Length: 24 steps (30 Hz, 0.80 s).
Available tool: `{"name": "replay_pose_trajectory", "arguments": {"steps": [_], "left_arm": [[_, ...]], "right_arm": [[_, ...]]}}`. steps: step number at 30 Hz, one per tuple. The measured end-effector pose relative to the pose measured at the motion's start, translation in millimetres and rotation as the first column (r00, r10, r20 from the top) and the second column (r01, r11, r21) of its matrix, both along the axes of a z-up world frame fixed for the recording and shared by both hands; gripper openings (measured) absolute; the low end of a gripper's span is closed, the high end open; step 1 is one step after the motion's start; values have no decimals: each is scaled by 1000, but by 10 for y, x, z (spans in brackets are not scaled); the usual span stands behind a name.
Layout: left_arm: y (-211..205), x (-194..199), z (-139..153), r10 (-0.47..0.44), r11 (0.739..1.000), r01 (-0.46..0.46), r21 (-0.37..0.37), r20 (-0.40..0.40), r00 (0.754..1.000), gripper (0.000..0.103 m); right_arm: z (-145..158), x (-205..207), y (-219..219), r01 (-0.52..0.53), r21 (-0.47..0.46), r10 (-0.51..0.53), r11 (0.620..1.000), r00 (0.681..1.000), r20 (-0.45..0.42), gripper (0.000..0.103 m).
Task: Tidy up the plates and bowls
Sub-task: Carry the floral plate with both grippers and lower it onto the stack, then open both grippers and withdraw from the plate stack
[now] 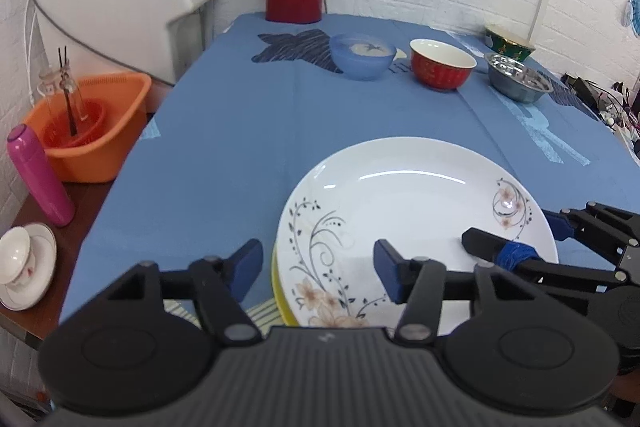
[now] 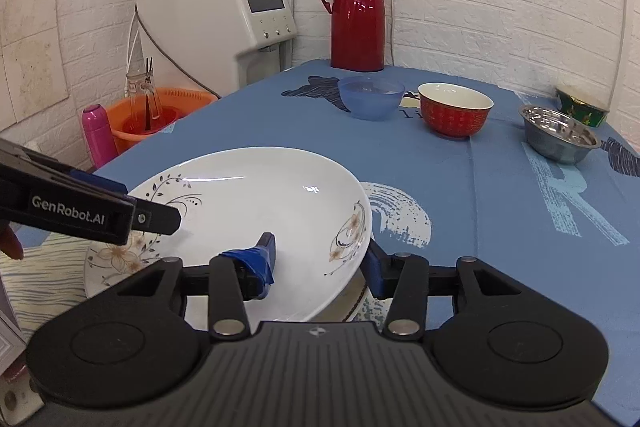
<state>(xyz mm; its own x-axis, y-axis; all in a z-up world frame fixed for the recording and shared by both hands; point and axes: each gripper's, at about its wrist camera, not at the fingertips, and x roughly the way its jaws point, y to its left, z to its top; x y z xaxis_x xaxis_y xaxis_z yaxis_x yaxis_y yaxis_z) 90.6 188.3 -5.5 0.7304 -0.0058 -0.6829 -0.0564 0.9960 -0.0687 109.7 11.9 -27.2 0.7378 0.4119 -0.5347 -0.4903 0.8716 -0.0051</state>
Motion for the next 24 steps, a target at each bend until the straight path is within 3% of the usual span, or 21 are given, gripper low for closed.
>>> {"name": "replay_pose_trajectory", "arguments": {"steps": [4,8,11,15,18,24], "left_arm": [[4,13,34,17,999,-18,30,13,1000,61],[14,39,69,25,1000,-26,13,19,999,67],[-9,42,80,26,1000,-26,14,22,999,67],[-39,62,89,25,999,-25,20,25,999,69],[-49,69,109,25,999,-26,23,31,999,70],[-40,90,162,25,1000,-25,2,37,999,71]], "right_arm": [[36,16,-72,23,32,-22,999,1000,-16,31],[10,86,-141,68,66,-63,996,995,-75,34],[37,67,-149,63,81,-57,995,996,-67,35],[10,66,-77,17,8,-17,1000,998,-64,37],[-20,42,4,-66,-121,62,990,997,-36,35],[180,67,-256,0,8,0,1000,1000,2,36]]}}
